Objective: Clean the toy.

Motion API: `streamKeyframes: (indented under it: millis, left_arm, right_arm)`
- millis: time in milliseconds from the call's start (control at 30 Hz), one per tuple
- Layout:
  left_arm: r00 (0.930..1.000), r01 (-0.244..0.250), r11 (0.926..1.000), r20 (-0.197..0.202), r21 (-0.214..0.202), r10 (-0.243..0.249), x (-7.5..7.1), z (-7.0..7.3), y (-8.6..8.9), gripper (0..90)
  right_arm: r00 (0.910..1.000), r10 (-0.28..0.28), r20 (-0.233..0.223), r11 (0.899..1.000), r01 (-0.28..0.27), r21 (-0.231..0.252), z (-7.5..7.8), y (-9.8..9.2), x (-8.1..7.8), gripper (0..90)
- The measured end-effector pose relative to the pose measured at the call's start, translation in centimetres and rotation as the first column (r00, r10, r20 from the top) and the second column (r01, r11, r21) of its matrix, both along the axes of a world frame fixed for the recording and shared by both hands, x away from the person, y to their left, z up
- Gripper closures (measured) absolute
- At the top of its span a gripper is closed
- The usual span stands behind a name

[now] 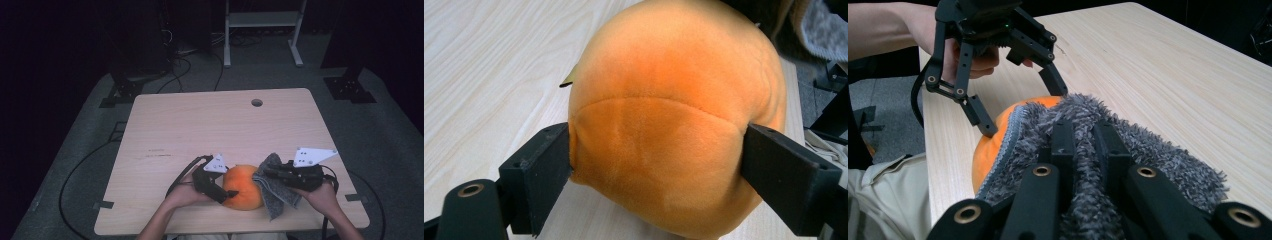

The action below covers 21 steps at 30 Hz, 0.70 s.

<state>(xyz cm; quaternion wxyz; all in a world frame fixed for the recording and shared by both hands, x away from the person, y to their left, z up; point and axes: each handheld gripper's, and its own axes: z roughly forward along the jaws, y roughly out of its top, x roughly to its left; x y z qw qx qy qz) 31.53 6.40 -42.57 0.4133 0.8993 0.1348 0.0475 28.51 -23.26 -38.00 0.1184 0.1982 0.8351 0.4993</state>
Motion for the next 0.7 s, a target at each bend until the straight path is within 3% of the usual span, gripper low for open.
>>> streamKeyframes:
  millis: [100,200,267,433,533,633,700]
  left_arm:
    - [0.9999,0.012,0.9997,-0.001,-0.019,-0.012,0.0,0.2,0.1,13.1]
    - [0.9989,-0.003,0.9988,-0.047,-0.050,0.001,0.4,0.3,0.5,9.1]
    - [0.9971,-0.019,0.9982,-0.075,-0.057,0.015,0.6,0.2,0.7,7.2]
    - [0.9844,-0.012,0.9988,-0.176,-0.047,0.004,1.3,-0.4,0.5,1.7]
    - [0.9698,0.027,0.9979,-0.241,-0.059,-0.040,1.4,-0.7,-0.1,2.9]
    - [0.9798,0.031,0.9960,-0.194,-0.084,-0.047,1.2,-0.5,-0.4,16.4]
    - [0.9912,0.056,0.9905,-0.112,-0.125,-0.071,0.8,0.0,-0.4,27.5]
  right_arm:
    - [0.9996,0.015,-0.024,1.000,-0.015,-0.018,-0.6,0.3,0.3,80.5]
    - [0.9975,0.036,-0.061,0.998,-0.038,-0.043,-2.0,1.2,0.7,80.5]
    - [0.9959,0.048,-0.077,0.999,-0.049,-0.019,-2.7,1.4,0.7,80.5]
    - [0.9964,0.069,-0.050,0.998,-0.069,-0.005,-3.6,1.5,-0.4,80.6]
    - [0.9966,0.077,-0.028,0.997,-0.077,-0.001,-3.9,1.2,-1.2,80.6]
    - [0.9981,0.060,-0.015,0.998,-0.060,0.008,-4.0,0.8,-1.6,80.6]
    - [0.9988,0.048,-0.006,0.999,-0.048,0.014,-3.8,0.5,-1.7,80.7]
